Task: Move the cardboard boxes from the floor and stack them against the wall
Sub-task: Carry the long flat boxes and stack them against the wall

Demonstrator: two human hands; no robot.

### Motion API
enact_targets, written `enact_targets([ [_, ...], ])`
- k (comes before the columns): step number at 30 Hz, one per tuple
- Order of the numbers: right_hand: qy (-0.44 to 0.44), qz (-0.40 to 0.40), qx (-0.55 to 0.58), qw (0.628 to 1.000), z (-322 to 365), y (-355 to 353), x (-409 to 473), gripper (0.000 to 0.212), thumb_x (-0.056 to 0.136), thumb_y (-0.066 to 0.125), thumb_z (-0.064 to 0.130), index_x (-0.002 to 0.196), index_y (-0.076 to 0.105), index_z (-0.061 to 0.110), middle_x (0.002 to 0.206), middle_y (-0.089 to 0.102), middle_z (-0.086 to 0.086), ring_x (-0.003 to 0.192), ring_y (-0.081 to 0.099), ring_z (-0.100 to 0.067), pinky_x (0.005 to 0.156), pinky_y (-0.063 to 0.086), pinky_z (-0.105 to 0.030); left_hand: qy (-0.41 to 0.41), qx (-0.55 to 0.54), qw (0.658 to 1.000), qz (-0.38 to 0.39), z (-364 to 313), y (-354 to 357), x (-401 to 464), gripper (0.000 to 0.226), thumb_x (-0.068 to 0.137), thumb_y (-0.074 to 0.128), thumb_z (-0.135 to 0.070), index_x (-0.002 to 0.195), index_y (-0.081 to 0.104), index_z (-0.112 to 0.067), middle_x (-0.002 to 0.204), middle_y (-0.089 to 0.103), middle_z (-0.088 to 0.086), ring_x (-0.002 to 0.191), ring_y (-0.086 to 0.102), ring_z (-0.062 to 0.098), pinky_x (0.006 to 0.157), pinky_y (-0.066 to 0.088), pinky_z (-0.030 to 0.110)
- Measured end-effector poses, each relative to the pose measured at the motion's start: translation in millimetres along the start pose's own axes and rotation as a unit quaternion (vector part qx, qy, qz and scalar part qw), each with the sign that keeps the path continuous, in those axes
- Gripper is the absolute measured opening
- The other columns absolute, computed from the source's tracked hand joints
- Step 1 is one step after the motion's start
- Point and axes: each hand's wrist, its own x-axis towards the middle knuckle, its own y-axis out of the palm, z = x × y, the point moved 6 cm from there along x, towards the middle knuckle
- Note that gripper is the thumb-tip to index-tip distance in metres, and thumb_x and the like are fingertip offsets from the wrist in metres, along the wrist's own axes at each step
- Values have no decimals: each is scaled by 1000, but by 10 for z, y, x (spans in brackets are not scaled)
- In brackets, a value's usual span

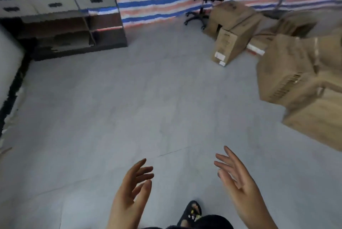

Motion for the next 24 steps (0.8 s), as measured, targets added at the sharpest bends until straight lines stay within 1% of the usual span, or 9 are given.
enact_targets([
  [1,3,-29,8,1000,-19,-242,32,65,72,67,59,129,47,35,117,62,22,109,61,-2,84,49,-12,3,6,1000,27,-78,253,78,44,72,54,-17,102,61,-48,105,70,-10,92,68,9,77,51,14],
  [4,19,-98,27,995,-100,-815,97,57,73,61,56,126,48,40,116,63,22,109,62,-3,89,51,-20,14,30,995,91,-308,873,288,46,71,55,-17,102,60,-50,105,69,-11,92,68,8,76,50,12],
  [8,45,-156,37,986,-250,-1278,158,63,66,59,72,124,52,50,116,64,22,106,62,-1,91,52,-30,15,59,987,147,-450,1471,565,45,73,55,-18,100,59,-53,104,69,-14,92,67,6,72,50,10],
  [10,59,-177,39,982,-323,-1435,248,64,67,58,68,126,50,43,114,64,23,105,63,-1,91,52,-32,17,72,982,171,-480,1716,706,46,82,59,-10,99,59,-53,103,69,-13,92,67,6,73,49,10],
  [12,74,-194,37,977,-386,-1584,417,57,72,60,57,125,49,40,112,64,25,103,64,-2,89,53,-30,14,85,979,183,-497,1932,890,60,86,56,7,98,60,-52,103,69,-13,91,67,7,74,49,9],
  [14,85,-203,30,975,-440,-1725,677,42,85,61,27,123,49,42,110,64,27,101,64,-1,86,53,-26,14,95,977,192,-543,2157,1132,66,85,54,12,98,59,-53,104,68,-14,91,67,6,75,49,9],
  [16,89,-207,21,974,-474,-1866,1009,47,89,57,9,122,48,43,110,63,29,100,64,0,84,53,-26,21,101,974,201,-609,2398,1445,66,86,54,11,98,58,-54,103,68,-16,91,66,4,75,48,9],
  [19,91,-208,14,974,-460,-2051,1579,49,90,55,7,122,47,44,111,62,30,100,64,1,83,50,-25,29,96,973,209,-740,2746,1980,61,87,54,8,100,58,-51,104,67,-17,91,66,2,75,47,7],
  [24,81,-223,20,971,-260,-2422,2743,47,90,55,14,122,44,47,113,60,32,102,63,0,87,50,-28,42,75,975,207,-1089,3319,3110,42,90,55,1,116,56,-32,107,67,-15,95,66,7,77,50,11],
])
